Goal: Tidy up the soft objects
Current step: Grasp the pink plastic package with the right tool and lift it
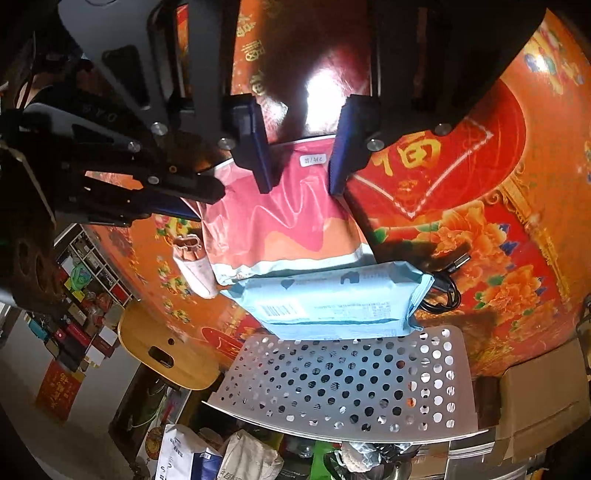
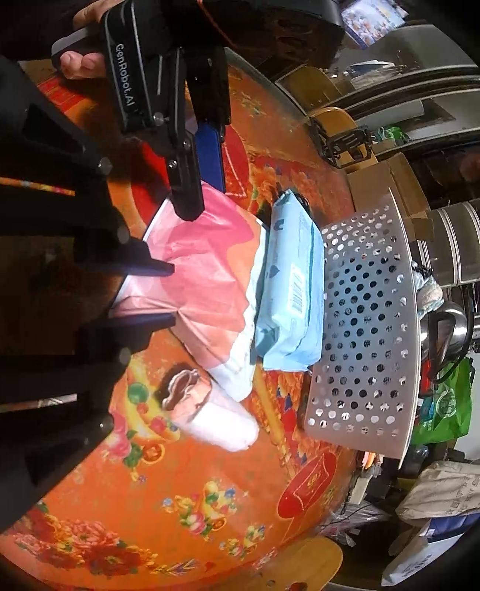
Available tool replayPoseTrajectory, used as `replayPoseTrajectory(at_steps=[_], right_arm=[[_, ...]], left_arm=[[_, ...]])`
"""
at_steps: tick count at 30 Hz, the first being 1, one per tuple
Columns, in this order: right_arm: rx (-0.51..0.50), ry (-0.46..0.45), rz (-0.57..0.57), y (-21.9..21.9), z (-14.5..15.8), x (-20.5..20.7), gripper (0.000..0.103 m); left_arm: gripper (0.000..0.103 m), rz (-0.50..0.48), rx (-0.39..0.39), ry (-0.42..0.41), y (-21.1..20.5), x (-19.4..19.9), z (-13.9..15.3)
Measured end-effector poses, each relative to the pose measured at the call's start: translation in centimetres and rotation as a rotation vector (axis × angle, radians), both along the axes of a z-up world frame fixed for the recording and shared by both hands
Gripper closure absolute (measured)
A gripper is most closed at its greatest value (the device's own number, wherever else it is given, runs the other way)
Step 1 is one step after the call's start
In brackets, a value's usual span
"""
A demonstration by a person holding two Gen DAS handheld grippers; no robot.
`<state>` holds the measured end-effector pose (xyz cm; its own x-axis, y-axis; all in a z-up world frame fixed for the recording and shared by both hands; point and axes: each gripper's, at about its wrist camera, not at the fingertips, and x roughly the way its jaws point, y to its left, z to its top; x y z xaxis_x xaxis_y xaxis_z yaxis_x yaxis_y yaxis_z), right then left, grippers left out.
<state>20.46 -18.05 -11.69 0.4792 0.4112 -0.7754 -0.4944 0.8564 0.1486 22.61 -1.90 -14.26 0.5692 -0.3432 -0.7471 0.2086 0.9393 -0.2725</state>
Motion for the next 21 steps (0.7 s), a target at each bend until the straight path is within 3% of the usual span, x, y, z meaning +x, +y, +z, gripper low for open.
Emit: replayPoseTrajectory(at_steps=[6,21], right_arm=[[0.01,-0.009,0.001,-0.3,0.2,-0.8,0.094],[0.054,-0.066,0.007,-0.4,2.3,-3.2,0.095]], left_arm=[[0.078,0.001,-0.005,-0.014,0.2,-1.3,0.3],[0.078,-0.001,-0.011,-0.079,0.8,-4.5,2.7]])
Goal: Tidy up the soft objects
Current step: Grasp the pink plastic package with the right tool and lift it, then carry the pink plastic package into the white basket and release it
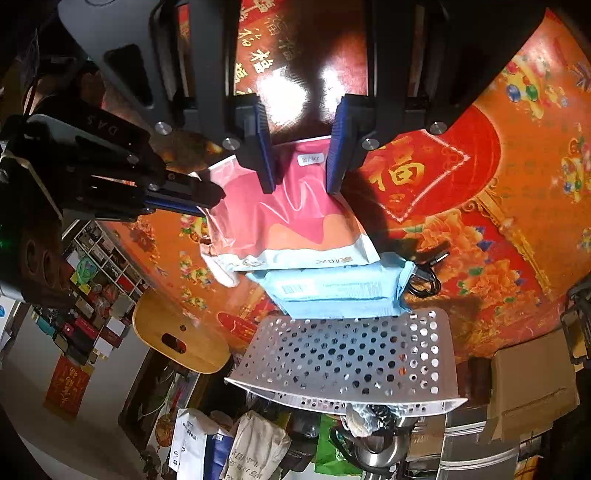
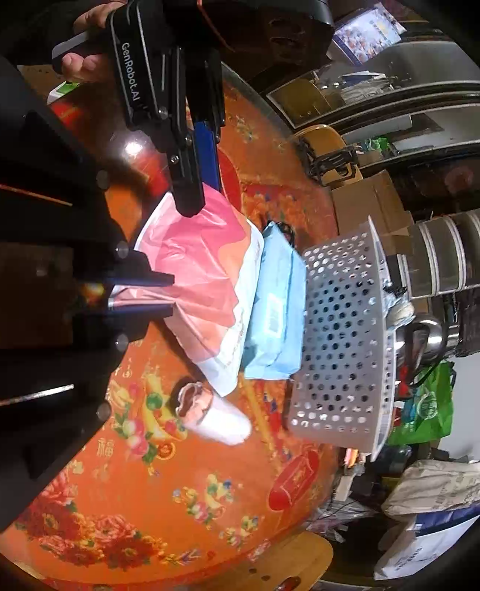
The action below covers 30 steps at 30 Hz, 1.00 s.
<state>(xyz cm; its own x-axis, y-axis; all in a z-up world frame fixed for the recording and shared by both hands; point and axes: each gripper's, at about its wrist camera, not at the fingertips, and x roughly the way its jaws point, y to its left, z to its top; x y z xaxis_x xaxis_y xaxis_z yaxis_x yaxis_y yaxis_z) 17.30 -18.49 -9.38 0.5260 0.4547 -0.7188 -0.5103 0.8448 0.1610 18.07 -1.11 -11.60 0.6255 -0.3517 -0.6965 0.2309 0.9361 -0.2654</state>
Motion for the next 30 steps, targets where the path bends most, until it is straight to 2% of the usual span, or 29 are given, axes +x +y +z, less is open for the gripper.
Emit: replayPoseTrajectory(at_steps=[15,30], right_arm=[[0.016,-0.123,0.019,0.4,5.9,-1.4,0.095],[0.033,-0.225,0.005,0.0,12.6,1.5,0.095]], left_arm=[[0.078,0.019,-0.004,-0.095,0.8,-1.6,5.8],[0.078,0.026,0.004,-0.197,0.8,1.3,13.5]])
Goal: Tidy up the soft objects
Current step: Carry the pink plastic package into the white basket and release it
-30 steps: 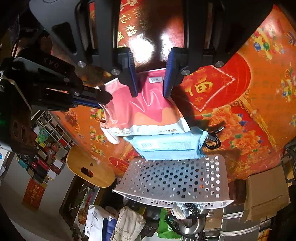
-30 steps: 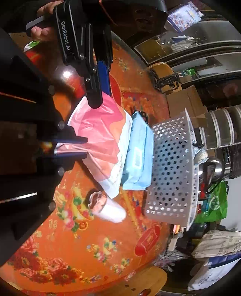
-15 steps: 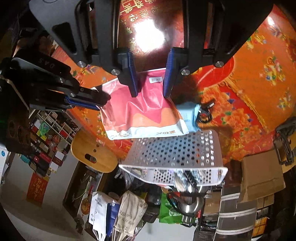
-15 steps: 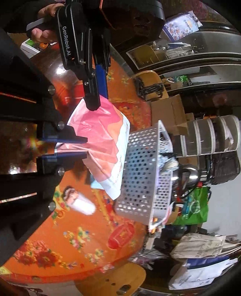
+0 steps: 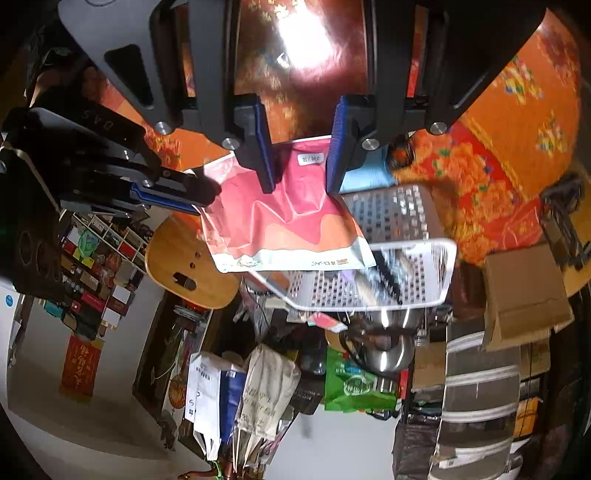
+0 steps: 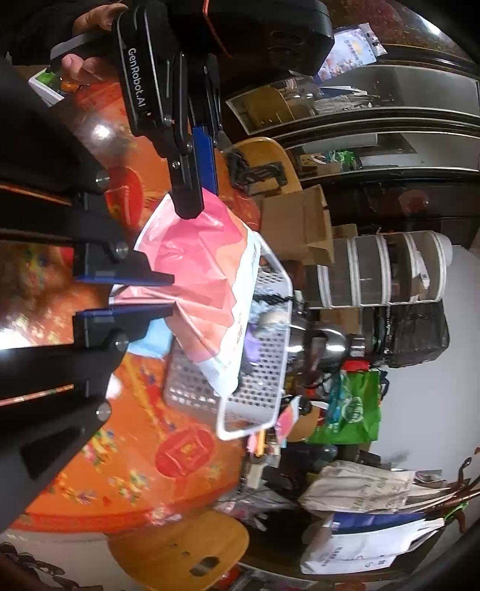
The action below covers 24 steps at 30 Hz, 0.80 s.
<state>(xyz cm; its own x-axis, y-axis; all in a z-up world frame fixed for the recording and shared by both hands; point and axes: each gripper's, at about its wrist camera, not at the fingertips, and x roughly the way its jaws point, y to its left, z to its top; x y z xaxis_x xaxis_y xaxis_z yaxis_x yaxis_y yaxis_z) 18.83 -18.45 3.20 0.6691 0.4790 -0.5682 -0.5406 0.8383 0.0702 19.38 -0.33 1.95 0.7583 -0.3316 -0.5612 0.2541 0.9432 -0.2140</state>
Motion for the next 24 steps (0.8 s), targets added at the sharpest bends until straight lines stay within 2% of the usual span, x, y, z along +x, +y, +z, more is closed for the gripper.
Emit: replayPoseTrajectory(at_steps=[10,17,20,24], right_arm=[[0.001,-0.037,-0.024,-0.3,3.9,5.1,0.095],[0.006,-0.042,-0.035,-0.3,5.3,10.5,0.095],[0.008,-0.035,-0.039,-0.2,5.4,13.2,0.095],[-0.033,-0.038,-0.036,0.9,4.5,15.9,0.095]], left_arm=[[0.078,0.004,0.028,-0.039,-0.7,5.3,5.1],[0.078,0.006,0.046,-0.053,-1.2,11.5,7.7],[0.077,0.012,0.035,-0.039,-1.0,14.6,7.9],[0.061,0.03,0.051,-0.009,-0.8,18.5,7.0]])
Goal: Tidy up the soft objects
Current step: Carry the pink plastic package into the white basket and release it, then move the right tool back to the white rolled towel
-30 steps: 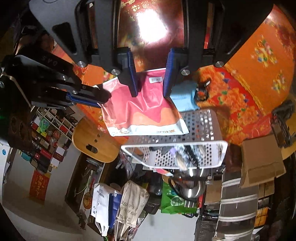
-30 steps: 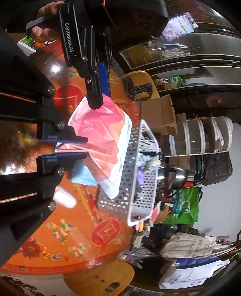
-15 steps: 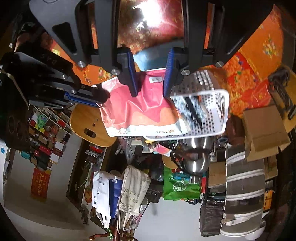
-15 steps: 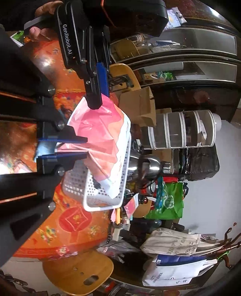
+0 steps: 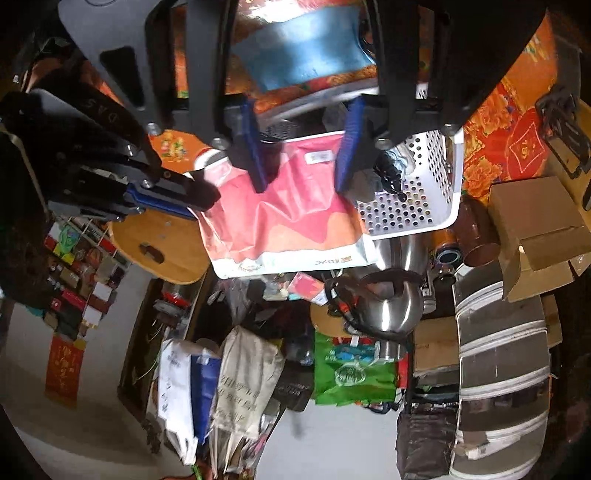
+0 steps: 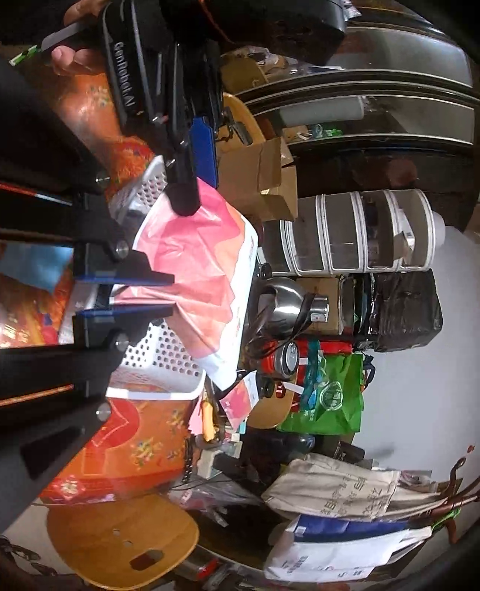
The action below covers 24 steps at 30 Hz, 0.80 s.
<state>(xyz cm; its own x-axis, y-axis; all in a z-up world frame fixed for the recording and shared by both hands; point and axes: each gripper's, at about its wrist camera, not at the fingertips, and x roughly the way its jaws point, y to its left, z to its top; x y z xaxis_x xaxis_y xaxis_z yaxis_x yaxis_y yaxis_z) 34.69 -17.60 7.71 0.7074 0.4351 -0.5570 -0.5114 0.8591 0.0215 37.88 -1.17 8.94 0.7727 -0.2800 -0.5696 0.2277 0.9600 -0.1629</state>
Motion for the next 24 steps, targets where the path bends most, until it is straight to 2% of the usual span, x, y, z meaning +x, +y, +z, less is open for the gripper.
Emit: replayPoseTrajectory(at_steps=[3,5,8,10,12,14,20,24], right_arm=[[-0.018,0.007,-0.001,0.8,-1.0,1.7,0.094],[-0.027,0.033,0.001,1.2,-1.9,2.9,0.089],[-0.051,0.074,-0.019,1.5,-3.7,4.3,0.088],[-0.047,0.095,-0.033,1.2,-4.5,4.5,0.079],[-0.047,0.1,-0.047,0.7,-5.0,4.4,0.064],[-0.045,0.107,-0.053,0.4,-5.3,4.4,0.061],[-0.036,0.12,-0.055,0.2,-6.2,3.6,0.059],[-0.007,0.126,-0.058,-0.1,-6.4,2.7,0.058]], left_arm=[[0.056,0.017,0.022,0.025,-0.1,2.3,-1.5],[0.054,0.031,0.059,0.032,-0.6,3.6,-2.6],[0.051,0.021,0.047,0.071,-0.6,5.2,-4.3],[0.043,0.038,0.039,0.089,-0.2,5.8,-5.1],[0.03,0.043,0.023,0.095,0.6,5.8,-5.8],[0.026,0.057,0.021,0.09,1.4,5.5,-6.2],[0.024,0.077,0.027,0.062,2.7,3.6,-6.9],[0.024,0.087,0.025,0.072,3.1,2.5,-7.7]])
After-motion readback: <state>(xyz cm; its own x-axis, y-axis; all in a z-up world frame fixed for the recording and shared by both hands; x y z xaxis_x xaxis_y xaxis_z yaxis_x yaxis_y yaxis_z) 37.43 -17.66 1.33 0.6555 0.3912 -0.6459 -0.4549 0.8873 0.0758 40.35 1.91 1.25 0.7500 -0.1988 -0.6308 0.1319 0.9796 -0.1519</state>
